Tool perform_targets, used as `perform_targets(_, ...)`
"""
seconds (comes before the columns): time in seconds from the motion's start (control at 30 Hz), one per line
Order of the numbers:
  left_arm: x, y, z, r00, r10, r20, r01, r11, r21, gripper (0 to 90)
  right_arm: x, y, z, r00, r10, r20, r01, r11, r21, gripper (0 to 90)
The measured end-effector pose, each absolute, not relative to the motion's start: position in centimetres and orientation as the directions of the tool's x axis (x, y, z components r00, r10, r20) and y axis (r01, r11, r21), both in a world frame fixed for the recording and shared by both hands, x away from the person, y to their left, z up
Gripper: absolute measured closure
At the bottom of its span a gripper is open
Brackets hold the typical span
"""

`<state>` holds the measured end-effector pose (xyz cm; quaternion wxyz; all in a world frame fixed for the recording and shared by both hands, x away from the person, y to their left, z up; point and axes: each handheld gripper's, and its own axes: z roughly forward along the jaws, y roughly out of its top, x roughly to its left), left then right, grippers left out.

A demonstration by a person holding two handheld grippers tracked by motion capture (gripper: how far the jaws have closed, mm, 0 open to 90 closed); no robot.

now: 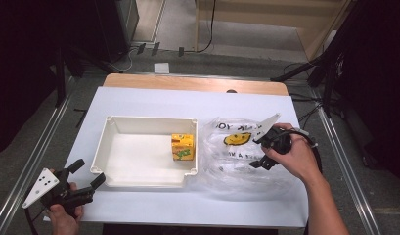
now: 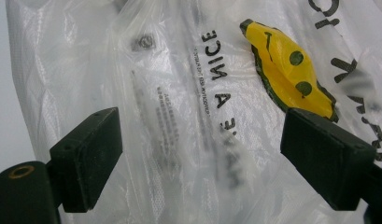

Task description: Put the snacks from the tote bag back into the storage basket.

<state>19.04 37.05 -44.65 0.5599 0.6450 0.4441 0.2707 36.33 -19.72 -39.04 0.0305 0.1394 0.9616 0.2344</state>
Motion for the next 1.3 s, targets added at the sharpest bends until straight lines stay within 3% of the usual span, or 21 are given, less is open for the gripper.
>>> perform_targets(1.3,19.0,37.1,-44.7,0.455,0.877,-0.153,0.270,0.028,0.962,6.9,31.7,-27.1,-42.9,-0.900,0.432,0.062,0.360,0.653,0.667,13.6)
